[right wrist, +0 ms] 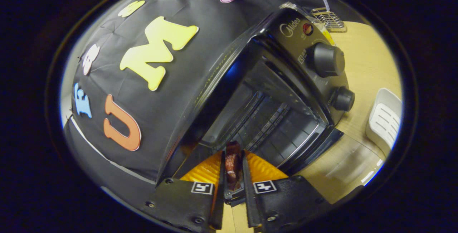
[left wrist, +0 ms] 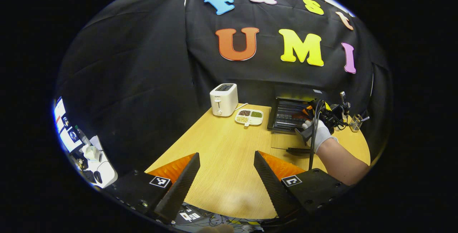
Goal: Open the electric oven with the left hand, put the food in, and close the electric oven.
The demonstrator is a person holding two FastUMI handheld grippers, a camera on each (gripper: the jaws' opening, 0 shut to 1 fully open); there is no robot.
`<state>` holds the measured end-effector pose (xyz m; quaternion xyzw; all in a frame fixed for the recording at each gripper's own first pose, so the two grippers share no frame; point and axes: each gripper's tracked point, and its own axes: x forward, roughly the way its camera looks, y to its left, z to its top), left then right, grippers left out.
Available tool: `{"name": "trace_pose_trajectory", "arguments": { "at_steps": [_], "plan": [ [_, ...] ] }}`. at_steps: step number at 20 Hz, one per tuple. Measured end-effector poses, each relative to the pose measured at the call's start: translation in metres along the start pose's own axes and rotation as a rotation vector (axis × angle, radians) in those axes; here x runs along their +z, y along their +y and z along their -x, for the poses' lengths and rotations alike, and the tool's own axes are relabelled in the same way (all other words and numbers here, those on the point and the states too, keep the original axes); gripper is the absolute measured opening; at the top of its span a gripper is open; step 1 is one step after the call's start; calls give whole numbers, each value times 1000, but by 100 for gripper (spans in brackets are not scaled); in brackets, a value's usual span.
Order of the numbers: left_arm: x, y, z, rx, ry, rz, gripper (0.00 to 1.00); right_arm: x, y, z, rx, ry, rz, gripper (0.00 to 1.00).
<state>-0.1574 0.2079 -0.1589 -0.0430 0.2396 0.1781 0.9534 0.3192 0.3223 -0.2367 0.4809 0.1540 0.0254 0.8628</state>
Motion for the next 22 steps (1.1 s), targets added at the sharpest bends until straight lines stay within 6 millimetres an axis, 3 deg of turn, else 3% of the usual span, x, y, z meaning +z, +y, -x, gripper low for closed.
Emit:
{"name": "trace_pose_trajectory", "arguments": {
  "at_steps": [1, 2, 3, 4, 5, 8, 15, 20, 21, 22],
  "plan": [
    [1, -3, -2, -4, -1, -3, 97, 1, -2, -1, -9, 2, 13, 37],
    [3, -5, -3, -9, -3, -3, 97, 0, -4, 1, -18, 4, 24, 47],
    [5, -7, -4, -16, -3, -5, 97, 1, -5, 2, -19, 6, 37, 69],
    [5, -9, -4, -21, -4, -9, 97, 1, -9, 4, -29, 10, 53, 73],
    [6, -11, -4, -27, -9, -13, 97, 5, -12, 6, -40, 6, 52, 83],
    [7, -14, -4, -41, -19, -22, 97, 13, -16, 15, -47, -4, 40, 92],
    [10, -17, 15, -75, -62, -40, 97, 34, -14, 66, -22, -19, 81, 94],
    [16, -33, 42, -121, -145, -80, 97, 53, -1, 143, 34, -1, 192, 94],
    [16, -37, 47, -134, -160, -84, 97, 57, 1, 163, 42, 5, 232, 87],
    [18, -41, 54, -147, -183, -84, 97, 62, 3, 183, 49, 4, 269, 95]
  ]
}}
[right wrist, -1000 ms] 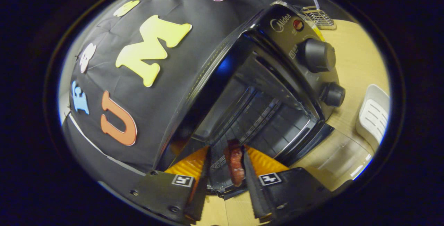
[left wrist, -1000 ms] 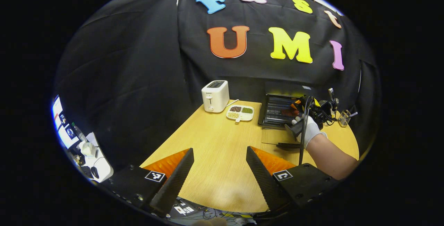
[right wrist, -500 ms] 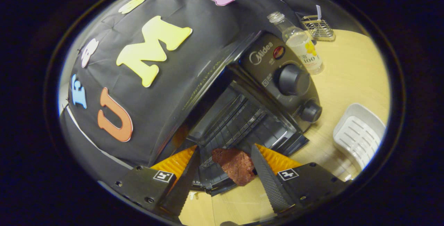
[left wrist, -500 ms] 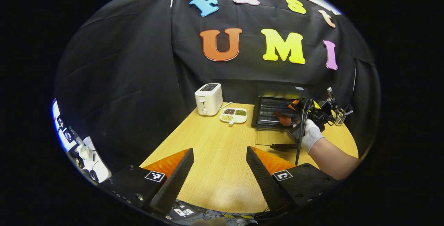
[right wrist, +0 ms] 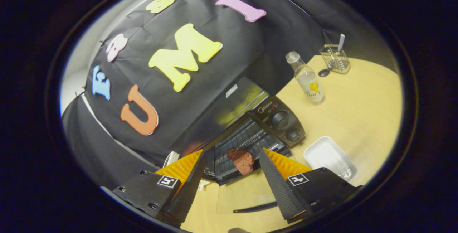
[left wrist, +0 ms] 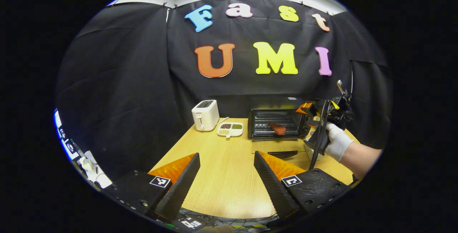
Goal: Open the electric oven with the left hand, put the food in, and close the electric oven.
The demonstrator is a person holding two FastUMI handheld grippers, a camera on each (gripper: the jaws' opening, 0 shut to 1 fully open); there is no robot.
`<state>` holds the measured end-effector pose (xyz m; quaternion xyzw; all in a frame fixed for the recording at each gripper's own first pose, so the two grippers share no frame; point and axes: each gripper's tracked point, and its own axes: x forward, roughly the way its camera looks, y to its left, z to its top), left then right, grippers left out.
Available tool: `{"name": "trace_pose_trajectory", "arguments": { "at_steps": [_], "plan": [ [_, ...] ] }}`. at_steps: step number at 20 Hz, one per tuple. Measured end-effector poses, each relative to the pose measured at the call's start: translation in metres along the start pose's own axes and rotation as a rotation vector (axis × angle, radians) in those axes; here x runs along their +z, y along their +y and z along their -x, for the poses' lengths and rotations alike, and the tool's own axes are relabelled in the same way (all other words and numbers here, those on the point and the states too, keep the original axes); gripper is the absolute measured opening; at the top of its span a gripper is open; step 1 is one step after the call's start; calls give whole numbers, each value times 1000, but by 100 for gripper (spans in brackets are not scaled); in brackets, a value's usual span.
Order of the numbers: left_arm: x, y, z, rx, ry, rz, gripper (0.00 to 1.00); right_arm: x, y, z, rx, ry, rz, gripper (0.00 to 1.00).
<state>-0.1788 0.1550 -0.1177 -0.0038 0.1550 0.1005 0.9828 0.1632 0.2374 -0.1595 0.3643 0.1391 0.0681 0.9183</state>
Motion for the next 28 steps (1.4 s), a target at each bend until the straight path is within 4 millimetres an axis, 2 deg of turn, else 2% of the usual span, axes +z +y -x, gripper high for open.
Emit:
{"name": "trace_pose_trajectory", "arguments": {
  "at_steps": [2, 4, 7, 11, 13, 15, 20, 24, 28],
  "plan": [
    [4, -14, 9, -32, -41, -1, 97, 13, 5, 40, 29, 5, 82, 96],
    [2, -24, 12, -49, -56, -13, 97, 26, -1, 76, 34, 21, 209, 99],
    [0, -49, 6, -75, -69, -23, 97, 58, -23, 124, 19, -3, 409, 100],
    [-16, -97, -22, -102, -16, -3, 97, 97, -75, 171, -19, -13, 616, 100],
    [-26, -123, -41, -96, 13, -13, 97, 115, -103, 185, -28, -1, 654, 100],
    [-43, -144, -56, -75, 58, -8, 97, 120, -124, 195, -4, 55, 643, 100],
    [-77, -192, -89, -67, 131, -32, 97, 140, -166, 210, 22, 130, 675, 100],
    [-116, -207, -128, -82, 214, -41, 97, 149, -186, 220, -18, 155, 676, 100],
    [-147, -216, -164, -107, 260, -60, 97, 153, -185, 236, -102, 134, 653, 100]
  ]
}}
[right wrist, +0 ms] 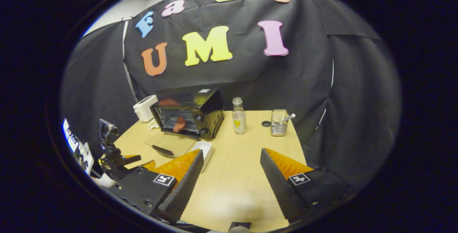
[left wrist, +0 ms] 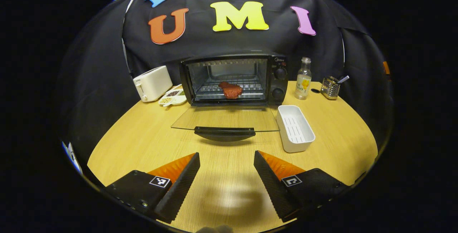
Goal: Open the electric oven with the left hand, put the food in, and close the electric oven.
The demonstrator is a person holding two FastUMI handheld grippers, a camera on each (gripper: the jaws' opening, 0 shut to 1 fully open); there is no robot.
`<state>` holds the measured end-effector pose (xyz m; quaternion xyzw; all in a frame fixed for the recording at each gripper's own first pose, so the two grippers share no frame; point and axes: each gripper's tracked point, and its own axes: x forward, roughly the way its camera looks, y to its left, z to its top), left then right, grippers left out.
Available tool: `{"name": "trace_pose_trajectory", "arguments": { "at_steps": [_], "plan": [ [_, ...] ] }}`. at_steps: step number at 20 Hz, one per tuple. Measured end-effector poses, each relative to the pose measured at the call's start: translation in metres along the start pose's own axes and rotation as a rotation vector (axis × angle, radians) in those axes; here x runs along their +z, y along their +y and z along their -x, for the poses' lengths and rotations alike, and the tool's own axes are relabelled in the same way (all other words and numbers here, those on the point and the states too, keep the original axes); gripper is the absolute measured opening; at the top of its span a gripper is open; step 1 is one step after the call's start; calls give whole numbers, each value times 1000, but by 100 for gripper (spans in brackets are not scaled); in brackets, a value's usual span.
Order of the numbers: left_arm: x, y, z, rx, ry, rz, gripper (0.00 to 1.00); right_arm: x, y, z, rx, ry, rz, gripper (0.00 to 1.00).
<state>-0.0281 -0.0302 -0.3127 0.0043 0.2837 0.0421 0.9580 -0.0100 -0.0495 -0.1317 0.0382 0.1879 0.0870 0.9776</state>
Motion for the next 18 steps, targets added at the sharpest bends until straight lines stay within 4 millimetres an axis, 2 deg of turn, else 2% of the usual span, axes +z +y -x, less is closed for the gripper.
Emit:
{"name": "trace_pose_trajectory", "arguments": {
  "at_steps": [5, 9, 11, 12, 13, 15, 18],
  "plan": [
    [-5, 3, -50, -57, 21, -32, 97, -13, 16, 20, -112, 17, -45, 100],
    [-11, 3, -78, -71, 31, -45, 98, -25, 20, 36, -189, 38, -73, 100],
    [-9, 3, -86, -77, 26, -46, 97, -25, 19, 40, -212, 47, -87, 100],
    [-9, 3, -88, -77, 35, -42, 100, -25, 17, 40, -225, 46, -95, 100],
    [-13, 4, -90, -79, 49, -31, 97, -23, 16, 41, -235, 43, -103, 100],
    [-10, 6, -89, -81, 45, -27, 100, -21, 17, 42, -251, 36, -111, 100],
    [-1, 7, -82, -96, 35, -30, 97, -18, 22, 40, -250, 27, -134, 100]
  ]
}}
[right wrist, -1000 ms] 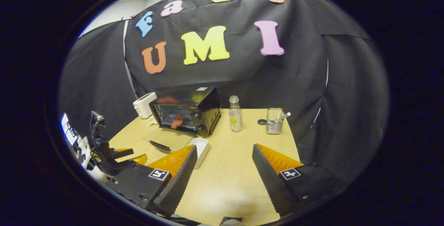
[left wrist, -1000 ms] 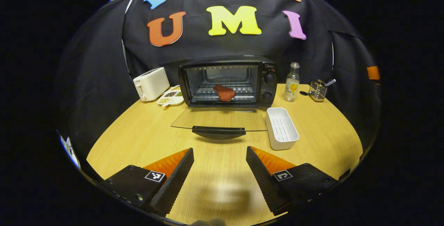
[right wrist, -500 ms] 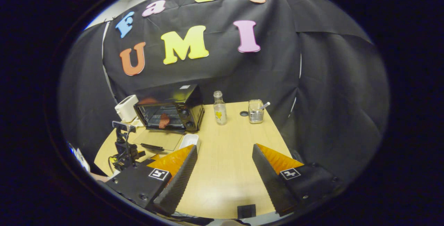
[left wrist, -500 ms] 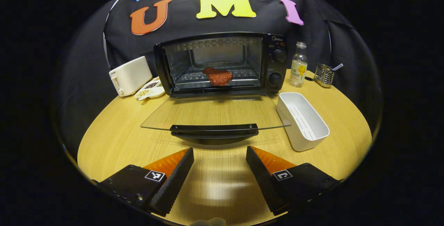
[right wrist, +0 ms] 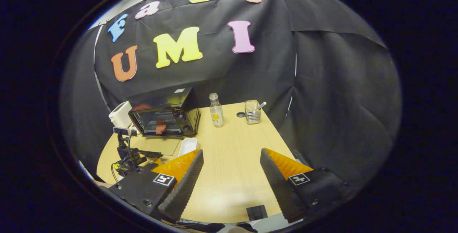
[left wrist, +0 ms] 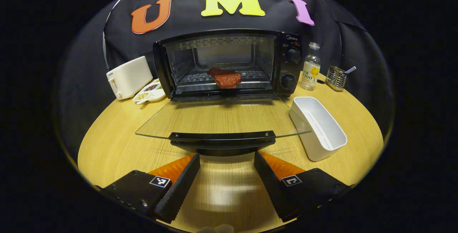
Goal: Open the electric oven with the left hand, put the food in, and close the electric oven.
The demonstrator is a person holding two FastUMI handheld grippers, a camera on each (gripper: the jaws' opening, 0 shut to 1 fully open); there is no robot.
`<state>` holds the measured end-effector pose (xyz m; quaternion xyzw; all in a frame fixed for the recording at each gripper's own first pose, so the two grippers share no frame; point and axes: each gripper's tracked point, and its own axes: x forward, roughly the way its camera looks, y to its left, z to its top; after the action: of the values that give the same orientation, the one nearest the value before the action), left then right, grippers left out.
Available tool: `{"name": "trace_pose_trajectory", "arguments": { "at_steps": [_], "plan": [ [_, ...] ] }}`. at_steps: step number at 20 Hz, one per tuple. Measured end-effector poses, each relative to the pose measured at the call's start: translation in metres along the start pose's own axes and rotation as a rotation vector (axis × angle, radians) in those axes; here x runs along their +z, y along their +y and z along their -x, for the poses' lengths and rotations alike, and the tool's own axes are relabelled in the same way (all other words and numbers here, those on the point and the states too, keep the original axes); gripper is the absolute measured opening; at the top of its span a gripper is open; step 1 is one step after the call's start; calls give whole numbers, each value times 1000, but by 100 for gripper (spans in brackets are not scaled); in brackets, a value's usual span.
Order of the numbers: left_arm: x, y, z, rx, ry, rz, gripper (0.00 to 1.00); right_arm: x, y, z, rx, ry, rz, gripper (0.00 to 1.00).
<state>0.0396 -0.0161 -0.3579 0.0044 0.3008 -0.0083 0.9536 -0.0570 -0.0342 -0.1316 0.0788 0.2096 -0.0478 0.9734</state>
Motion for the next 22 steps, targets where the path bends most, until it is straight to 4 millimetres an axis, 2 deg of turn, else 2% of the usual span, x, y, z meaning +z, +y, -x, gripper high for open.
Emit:
{"name": "trace_pose_trajectory", "arguments": {
  "at_steps": [3, 9, 12, 17, 20, 22],
  "plan": [
    [16, 6, 6, 0, -30, -7, 97, 4, 7, -2, 7, -9, -15, 100],
    [76, 10, 12, -16, -130, -15, 97, 16, 20, -9, 26, -36, -14, 100],
    [106, 7, 16, -28, -167, -16, 96, 16, 20, -12, 30, -36, -28, 100],
    [139, 10, 8, -29, -192, -40, 97, 22, 10, -11, 11, -60, -70, 100],
    [159, 14, -5, -13, -202, -100, 96, 22, 5, -9, 1, -68, -86, 100],
    [172, 8, -9, -24, -223, -107, 97, 22, 4, -9, 0, -68, -93, 100]
  ]
}}
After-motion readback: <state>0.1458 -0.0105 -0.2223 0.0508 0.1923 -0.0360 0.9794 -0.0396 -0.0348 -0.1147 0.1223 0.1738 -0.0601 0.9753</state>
